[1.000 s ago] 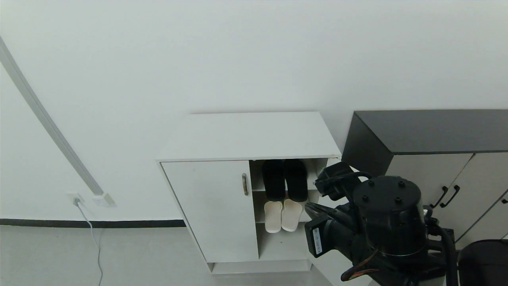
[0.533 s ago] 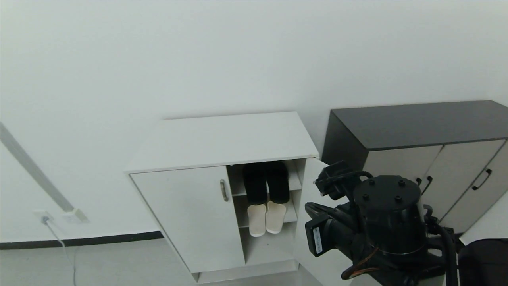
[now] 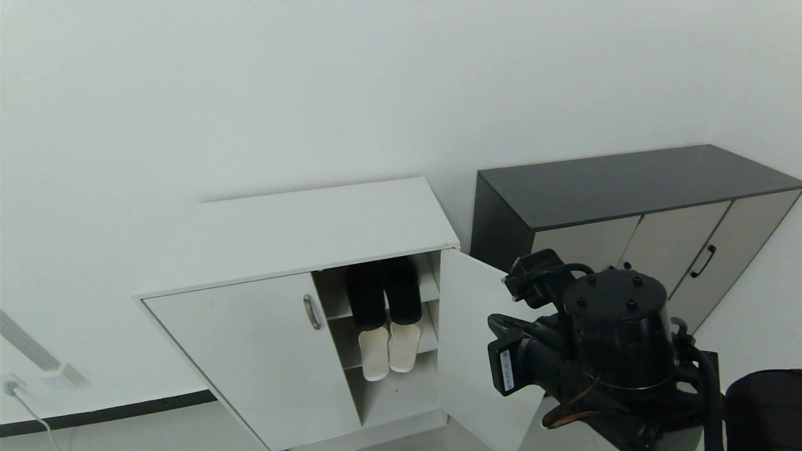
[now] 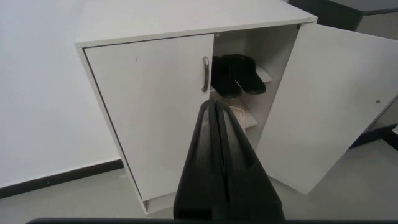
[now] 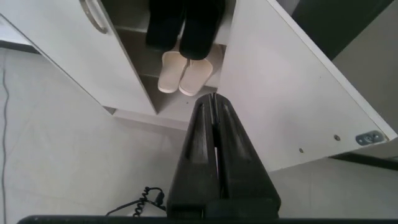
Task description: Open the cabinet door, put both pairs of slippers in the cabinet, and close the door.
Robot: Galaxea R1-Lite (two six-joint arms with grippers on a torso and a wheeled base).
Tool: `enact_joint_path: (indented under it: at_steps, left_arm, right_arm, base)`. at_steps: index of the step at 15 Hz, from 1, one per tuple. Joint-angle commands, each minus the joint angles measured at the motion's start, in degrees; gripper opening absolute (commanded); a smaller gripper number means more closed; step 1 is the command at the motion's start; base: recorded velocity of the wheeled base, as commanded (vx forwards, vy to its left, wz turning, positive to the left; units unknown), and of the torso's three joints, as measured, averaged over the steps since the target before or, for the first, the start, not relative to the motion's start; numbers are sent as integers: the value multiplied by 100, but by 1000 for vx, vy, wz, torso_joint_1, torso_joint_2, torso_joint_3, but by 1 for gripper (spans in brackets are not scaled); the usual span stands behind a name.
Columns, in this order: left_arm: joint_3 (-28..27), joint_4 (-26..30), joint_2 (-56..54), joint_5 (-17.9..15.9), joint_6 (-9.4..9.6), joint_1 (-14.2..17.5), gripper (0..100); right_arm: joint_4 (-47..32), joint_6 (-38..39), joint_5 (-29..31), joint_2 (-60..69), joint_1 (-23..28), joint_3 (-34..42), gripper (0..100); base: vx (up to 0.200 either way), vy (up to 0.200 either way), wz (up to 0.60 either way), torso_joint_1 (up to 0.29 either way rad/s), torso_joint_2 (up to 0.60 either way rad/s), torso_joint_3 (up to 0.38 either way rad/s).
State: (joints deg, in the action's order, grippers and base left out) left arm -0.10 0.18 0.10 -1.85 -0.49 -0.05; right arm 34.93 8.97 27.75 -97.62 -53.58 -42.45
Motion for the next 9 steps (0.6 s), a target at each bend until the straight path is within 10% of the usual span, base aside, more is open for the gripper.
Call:
enact_joint_path:
  at_steps: [1, 9]
  left_arm:
    - [1, -1, -1, 1, -4, -13, 0]
    - [1, -9, -1, 10, -30, -4, 0]
  right_arm:
    - [5, -1, 3, -2, 5, 0, 0]
    - [14, -1, 12, 50, 32, 0, 0]
  base:
    - [0, 0, 0, 0, 0, 0]
    - [-150, 0, 0, 0, 3, 1]
